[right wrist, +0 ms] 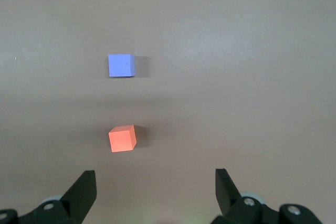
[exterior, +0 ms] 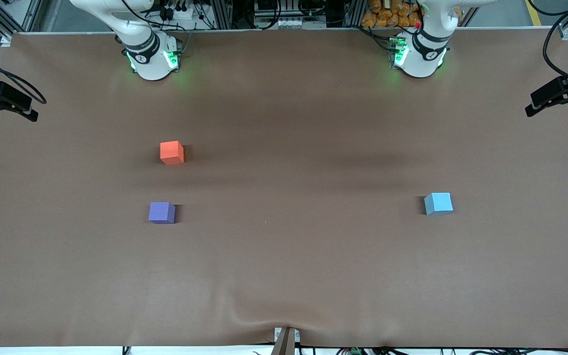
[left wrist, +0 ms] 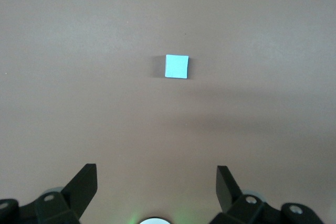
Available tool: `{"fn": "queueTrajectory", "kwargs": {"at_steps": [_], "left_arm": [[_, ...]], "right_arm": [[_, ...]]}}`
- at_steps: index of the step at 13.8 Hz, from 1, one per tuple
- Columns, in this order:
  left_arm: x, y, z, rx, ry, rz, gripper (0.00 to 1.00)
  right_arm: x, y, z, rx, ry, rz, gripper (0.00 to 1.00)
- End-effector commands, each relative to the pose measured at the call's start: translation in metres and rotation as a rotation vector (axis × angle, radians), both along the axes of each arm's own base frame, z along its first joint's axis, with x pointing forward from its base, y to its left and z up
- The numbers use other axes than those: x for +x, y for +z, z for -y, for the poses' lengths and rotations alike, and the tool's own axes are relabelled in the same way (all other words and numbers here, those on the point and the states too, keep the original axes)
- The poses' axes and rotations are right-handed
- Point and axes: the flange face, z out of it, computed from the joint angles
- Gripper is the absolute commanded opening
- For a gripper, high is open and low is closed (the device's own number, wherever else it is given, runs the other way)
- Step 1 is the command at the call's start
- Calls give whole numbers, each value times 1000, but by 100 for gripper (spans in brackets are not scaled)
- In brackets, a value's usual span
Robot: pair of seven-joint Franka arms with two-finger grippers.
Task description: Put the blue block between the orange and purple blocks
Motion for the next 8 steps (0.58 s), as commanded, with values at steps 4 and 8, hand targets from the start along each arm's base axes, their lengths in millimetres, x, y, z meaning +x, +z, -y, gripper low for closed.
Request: {"fn": "queueTrajectory", "kwargs": {"at_steps": [4, 8], "left_arm": [[3, 4, 12, 106, -61, -8, 100], [7, -1, 26, 96, -89, -21, 100]], "right_arm": [[-1, 6, 2, 14, -10, 2, 100], [0, 6, 2, 14, -8, 4, 100]]}}
